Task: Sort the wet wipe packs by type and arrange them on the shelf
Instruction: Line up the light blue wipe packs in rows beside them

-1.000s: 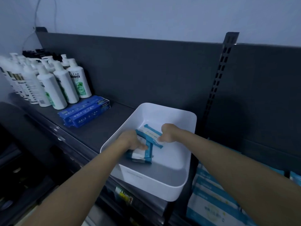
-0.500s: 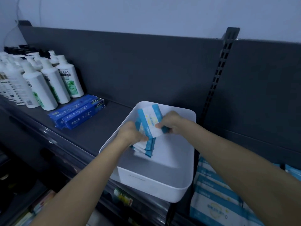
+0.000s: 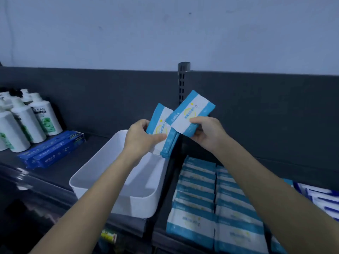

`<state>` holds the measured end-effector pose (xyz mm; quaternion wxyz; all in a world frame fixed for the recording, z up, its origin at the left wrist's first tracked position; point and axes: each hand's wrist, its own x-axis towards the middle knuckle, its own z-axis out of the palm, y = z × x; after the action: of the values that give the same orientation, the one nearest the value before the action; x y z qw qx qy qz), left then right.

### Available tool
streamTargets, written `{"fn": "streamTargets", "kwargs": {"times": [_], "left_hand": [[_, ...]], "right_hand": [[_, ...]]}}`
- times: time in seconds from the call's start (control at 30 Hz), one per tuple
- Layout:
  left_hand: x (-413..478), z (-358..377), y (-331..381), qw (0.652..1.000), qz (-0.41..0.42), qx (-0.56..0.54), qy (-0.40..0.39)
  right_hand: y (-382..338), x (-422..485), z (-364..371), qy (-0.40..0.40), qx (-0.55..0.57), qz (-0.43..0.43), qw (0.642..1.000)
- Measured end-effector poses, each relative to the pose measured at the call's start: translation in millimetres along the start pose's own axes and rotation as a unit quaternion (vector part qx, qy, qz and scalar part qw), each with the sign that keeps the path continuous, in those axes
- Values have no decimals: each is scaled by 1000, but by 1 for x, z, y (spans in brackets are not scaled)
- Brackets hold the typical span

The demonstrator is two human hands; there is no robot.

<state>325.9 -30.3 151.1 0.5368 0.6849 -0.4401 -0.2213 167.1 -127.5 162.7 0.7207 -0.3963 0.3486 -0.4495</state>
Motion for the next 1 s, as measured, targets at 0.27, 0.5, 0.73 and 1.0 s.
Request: {"fn": "streamTargets", "kwargs": {"times": [0.27,0.5,0.73,1.0], "left_hand": [[-65,103,12,987,-36,-124,-93],[-133,193,-5,978,-53,-41,-196],[-182,266,-24,947,21,111,-301],[-187,303,-35,874,132,213,-416]], "right_hand": [[-23,-77,-138,87,70,-24,993],[0,-136,-255,198,40,-22,979],[26,-183,-329,266,17,-27,963],[42,-208,-357,311,-1,-37,950]]}}
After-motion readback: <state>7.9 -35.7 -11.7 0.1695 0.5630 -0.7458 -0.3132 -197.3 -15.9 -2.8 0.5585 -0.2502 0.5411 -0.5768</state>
